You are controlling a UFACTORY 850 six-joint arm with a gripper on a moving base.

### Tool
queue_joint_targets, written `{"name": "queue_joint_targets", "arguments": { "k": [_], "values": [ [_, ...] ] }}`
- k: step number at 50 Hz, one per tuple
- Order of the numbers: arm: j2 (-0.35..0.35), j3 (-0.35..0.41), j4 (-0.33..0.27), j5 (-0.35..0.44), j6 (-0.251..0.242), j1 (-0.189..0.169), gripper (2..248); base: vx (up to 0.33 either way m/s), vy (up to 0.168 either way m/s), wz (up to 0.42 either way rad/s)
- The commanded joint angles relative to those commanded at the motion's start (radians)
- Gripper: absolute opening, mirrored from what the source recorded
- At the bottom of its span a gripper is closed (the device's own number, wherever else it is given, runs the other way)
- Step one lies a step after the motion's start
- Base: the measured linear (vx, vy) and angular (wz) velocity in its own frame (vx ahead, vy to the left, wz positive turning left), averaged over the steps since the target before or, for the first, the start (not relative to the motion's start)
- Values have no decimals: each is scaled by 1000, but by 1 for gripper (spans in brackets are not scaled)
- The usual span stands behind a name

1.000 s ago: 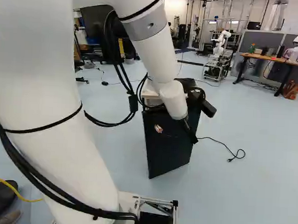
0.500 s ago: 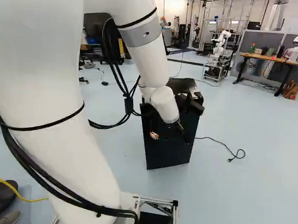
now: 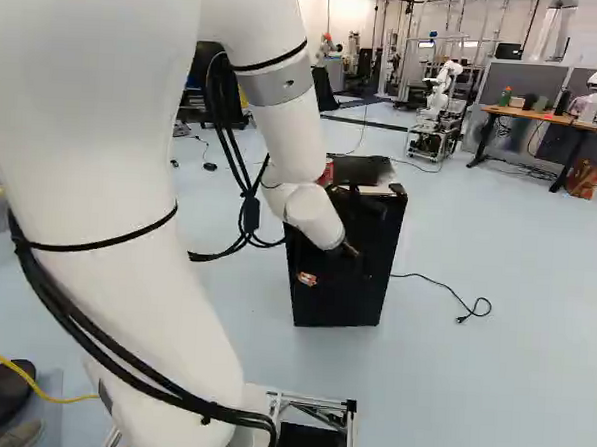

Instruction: Grab a drink from the fridge

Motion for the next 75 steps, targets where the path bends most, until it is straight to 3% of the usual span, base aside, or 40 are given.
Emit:
{"name": "queue_joint_targets", "arguments": {
  "k": [25,46,62,75],
  "values": [
    [-50,26,-167,189,0,88,247,0,0,0],
    [-27,62,-281,346,0,164,247,0,0,0],
    [-27,62,-313,426,0,221,247,0,0,0],
    [-59,24,-314,461,0,247,247,0,0,0]
  ]
}}
